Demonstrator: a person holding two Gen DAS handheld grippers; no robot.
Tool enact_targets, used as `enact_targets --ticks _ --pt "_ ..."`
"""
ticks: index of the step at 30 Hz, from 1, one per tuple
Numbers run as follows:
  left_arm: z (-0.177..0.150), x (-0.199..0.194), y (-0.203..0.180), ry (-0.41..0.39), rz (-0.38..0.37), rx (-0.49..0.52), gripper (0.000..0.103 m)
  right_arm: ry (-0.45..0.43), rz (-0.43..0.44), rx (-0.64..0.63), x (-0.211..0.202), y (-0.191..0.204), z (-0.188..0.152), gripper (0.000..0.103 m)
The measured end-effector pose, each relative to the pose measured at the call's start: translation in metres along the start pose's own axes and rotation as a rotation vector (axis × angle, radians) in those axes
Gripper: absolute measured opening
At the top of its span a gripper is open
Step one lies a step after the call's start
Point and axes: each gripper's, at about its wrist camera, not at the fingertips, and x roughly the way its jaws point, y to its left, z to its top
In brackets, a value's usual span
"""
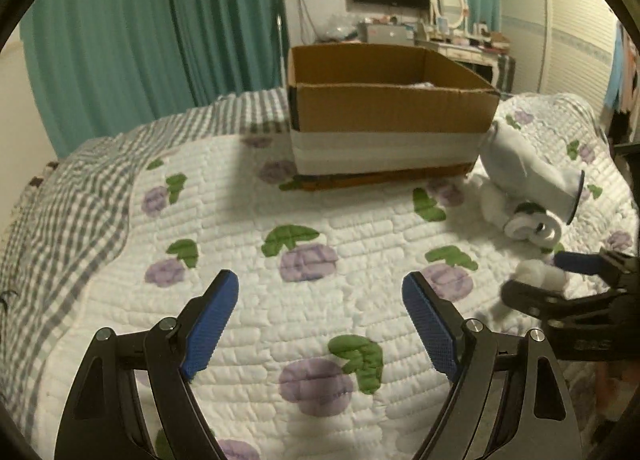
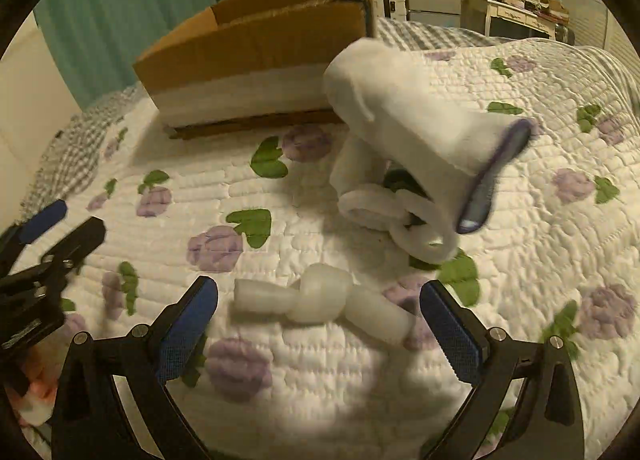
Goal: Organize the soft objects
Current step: 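Grasp the white plastic piece with the right gripper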
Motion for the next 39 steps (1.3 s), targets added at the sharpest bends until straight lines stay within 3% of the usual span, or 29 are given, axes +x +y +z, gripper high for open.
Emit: enact_targets --ticks 4,8,13,18,24,35,36,39 --pt "-0.004 0.003 -0.001 0.01 -0.002 0.007 0.085 0.039 -0.043 -0.008 0.016 0.0 -0.002 0.078" --pt "-0.003 0.0 -0.001 0.001 -0.011 0.005 0.085 0.03 -0.068 -0.006 0.014 -0.002 -0.005 0.05" --pt "-0.006 0.002 -0.003 0.007 -0.001 0.016 0.085 0.018 -0.079 0.001 0.009 -0.007 -0.004 0.03" --pt "-0.009 0.005 -0.002 0.025 0.006 0.011 0.085 0.002 -0.073 -0.007 0.003 -0.007 -0.004 0.016" --pt "-0.007 0.0 -0.004 0.023 0.005 -0.002 0.085 -0.046 0.009 -0.027 -0.025 -0.004 -0.005 0.005" --pt "-0.005 -0.005 -0.025 0.021 0.009 0.031 0.085 -0.055 0.12 -0.02 -0.04 -0.012 -0.009 0.009" --pt "-0.005 -0.004 -0.026 0.022 0.007 0.034 0.085 -0.054 0.11 -0.021 -0.038 -0.012 -0.008 0.021" --pt "-0.007 -0.001 -0.024 0.029 0.0 0.032 0.085 -0.045 0.115 -0.032 -0.034 -0.01 -0.008 0.043"
